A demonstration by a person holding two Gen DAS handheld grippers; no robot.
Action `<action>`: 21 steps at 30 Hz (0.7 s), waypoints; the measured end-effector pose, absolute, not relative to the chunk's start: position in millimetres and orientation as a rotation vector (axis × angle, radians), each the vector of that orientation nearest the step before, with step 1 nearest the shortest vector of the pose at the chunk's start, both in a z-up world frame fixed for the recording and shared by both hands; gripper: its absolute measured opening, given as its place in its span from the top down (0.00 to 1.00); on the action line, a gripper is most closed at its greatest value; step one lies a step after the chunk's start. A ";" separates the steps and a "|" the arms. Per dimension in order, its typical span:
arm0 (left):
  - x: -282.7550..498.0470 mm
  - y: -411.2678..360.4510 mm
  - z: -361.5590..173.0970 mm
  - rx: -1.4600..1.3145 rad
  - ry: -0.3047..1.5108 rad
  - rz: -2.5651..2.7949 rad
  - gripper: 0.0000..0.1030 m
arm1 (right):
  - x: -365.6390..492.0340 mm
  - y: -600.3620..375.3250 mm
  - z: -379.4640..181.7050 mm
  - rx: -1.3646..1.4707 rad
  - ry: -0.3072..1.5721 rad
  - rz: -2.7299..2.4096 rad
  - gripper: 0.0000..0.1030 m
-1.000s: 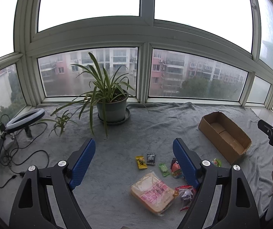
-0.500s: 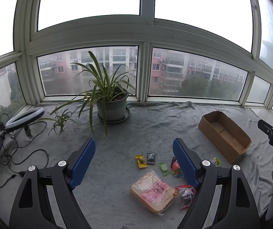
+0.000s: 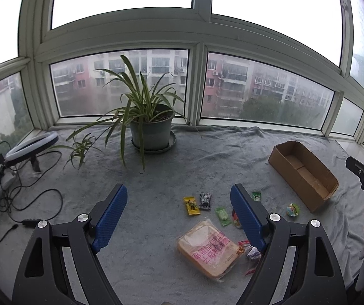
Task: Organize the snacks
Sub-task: 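Reach the right gripper to the bagged bread loaf and grasp it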
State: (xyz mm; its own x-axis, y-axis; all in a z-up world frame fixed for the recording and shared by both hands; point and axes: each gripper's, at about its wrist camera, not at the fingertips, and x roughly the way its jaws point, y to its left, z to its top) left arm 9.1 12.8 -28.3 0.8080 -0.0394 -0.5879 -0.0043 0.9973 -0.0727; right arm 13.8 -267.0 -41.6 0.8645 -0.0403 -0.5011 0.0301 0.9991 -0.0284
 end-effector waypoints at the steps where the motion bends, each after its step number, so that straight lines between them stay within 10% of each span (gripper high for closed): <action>1: 11.3 15.3 -31.6 -0.084 0.644 -0.026 0.19 | 15.5 -265.4 -44.3 -0.020 0.531 -0.012 0.00; 12: 19.3 39.6 -83.8 -0.264 0.825 -0.091 0.19 | 55.6 -232.7 -92.9 0.062 0.740 0.367 0.00; 21: 25.6 36.6 -128.3 -0.369 0.978 -0.180 0.21 | 89.5 -188.5 -154.0 0.129 0.988 0.570 0.19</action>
State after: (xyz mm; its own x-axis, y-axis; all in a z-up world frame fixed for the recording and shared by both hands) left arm 25.6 36.6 -128.3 0.5500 -0.3120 -0.7747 -0.0160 0.9235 -0.3833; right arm 89.5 -188.5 -154.0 0.4175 0.5098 -0.7522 -0.3959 0.8472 0.3543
